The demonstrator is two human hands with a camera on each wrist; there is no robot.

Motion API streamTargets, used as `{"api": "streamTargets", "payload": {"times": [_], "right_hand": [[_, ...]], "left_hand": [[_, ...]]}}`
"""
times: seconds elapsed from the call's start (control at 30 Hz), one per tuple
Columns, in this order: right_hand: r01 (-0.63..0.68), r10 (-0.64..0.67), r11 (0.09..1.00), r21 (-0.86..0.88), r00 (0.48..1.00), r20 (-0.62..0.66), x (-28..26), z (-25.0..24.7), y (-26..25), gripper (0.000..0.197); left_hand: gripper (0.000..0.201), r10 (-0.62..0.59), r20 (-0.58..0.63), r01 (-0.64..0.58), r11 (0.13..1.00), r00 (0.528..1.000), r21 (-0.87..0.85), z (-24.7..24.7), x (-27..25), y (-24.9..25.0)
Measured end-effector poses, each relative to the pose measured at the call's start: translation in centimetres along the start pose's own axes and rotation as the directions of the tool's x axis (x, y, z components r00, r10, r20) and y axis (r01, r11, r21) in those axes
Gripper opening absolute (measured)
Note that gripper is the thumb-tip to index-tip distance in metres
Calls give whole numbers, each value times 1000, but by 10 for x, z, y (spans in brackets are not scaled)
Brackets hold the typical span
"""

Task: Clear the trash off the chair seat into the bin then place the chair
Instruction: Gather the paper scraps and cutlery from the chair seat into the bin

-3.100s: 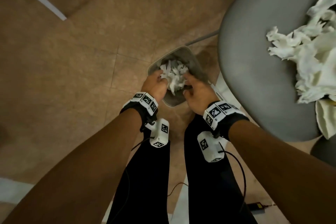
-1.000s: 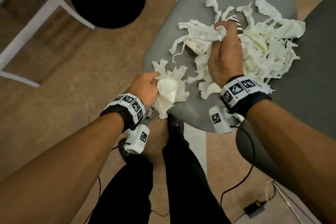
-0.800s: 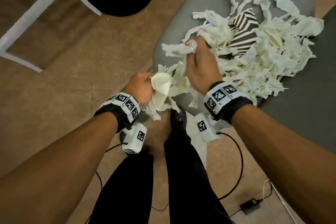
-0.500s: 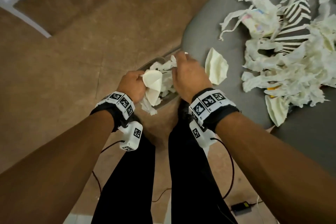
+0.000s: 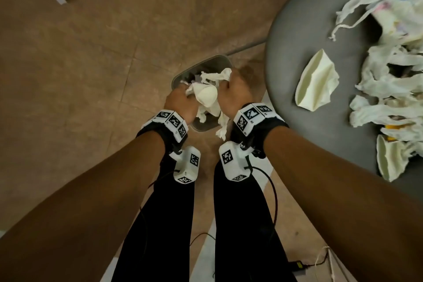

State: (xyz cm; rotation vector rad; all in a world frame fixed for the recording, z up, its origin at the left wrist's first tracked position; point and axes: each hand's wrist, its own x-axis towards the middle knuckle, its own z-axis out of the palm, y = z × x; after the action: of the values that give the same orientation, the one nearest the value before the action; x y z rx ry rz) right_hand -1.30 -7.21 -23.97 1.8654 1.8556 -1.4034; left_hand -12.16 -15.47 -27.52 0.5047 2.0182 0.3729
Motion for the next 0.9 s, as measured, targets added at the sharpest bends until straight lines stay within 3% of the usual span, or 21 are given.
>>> {"api": "streamTargets", "payload": {"times": [0.07,0.17,0.3,0.47,0.57,0.73,0.9], "right_hand": [[-50,54,991,122,998,-29,13,10,5,30],[-179,171,941,287,984,53,22,12,7,44],[-199,172,931,305,979,112,30,16,-1,56],[-277,238,882,382,960,146,35,23,19,64],[-259,216,898,356,964,154,20,14,21,47],[-199,148,912,360,975,165,-12,-12,14,44],[-8,9,908,419,1000,0,-59,-51,-20,30]], "left_hand": [[33,11,-13,-12,999,1000,-49,4,8,-2],[35,32,75,-21,990,997,-142,3,15,-7],[37,87,150,-58,980,985,-189,-6,23,-13],[46,28,184,-7,994,982,-114,-6,26,-14],[36,40,128,-33,998,991,-52,-7,17,-5],[22,114,143,-119,993,983,27,-19,-8,38],[16,347,111,-362,913,931,187,-36,-42,106]]}}
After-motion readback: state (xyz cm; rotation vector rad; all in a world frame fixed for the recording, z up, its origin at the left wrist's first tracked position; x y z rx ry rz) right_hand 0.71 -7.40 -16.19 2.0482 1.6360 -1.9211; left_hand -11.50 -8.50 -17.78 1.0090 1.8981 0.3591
